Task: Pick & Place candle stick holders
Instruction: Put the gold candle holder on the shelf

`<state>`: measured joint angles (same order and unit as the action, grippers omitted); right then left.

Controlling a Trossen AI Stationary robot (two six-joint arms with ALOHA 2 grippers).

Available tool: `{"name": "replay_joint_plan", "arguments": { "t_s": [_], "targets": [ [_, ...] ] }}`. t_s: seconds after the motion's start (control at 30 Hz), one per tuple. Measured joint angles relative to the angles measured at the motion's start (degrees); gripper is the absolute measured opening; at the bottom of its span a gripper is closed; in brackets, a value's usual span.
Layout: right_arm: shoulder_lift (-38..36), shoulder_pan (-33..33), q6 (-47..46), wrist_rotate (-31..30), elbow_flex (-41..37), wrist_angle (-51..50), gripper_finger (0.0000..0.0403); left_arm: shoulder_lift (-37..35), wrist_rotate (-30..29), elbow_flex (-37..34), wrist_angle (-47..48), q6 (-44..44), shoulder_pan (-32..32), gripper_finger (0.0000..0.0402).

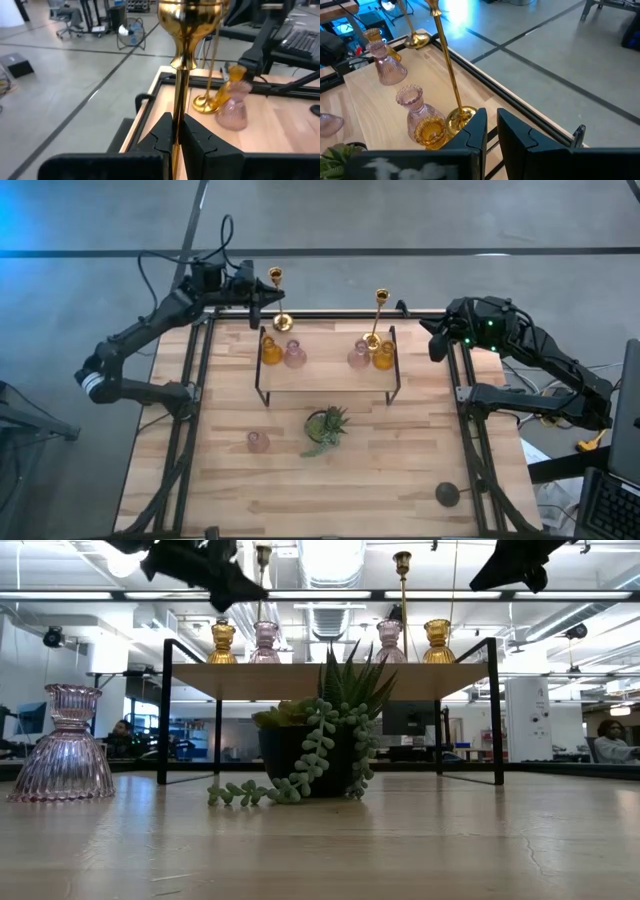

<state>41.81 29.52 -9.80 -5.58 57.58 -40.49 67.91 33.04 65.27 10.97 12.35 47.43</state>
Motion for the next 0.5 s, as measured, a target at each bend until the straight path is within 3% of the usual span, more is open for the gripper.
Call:
{"name": "replay_joint_plan", "arguments": {
  "t_s": [0.27,0.5],
  "targets": [
    [-0.1,0.0,1.0,0.0,0.0,0.0,0.0038,-2.4,5.4,-6.0,-5.6,-2.1,0.5,0.0019],
    [-0.1,0.0,1.0,-0.2,0.0,0.0,0.0038,-3.0,5.5,-7.9,-6.1,-2.3,0.5,0.0019]
  ]
}}
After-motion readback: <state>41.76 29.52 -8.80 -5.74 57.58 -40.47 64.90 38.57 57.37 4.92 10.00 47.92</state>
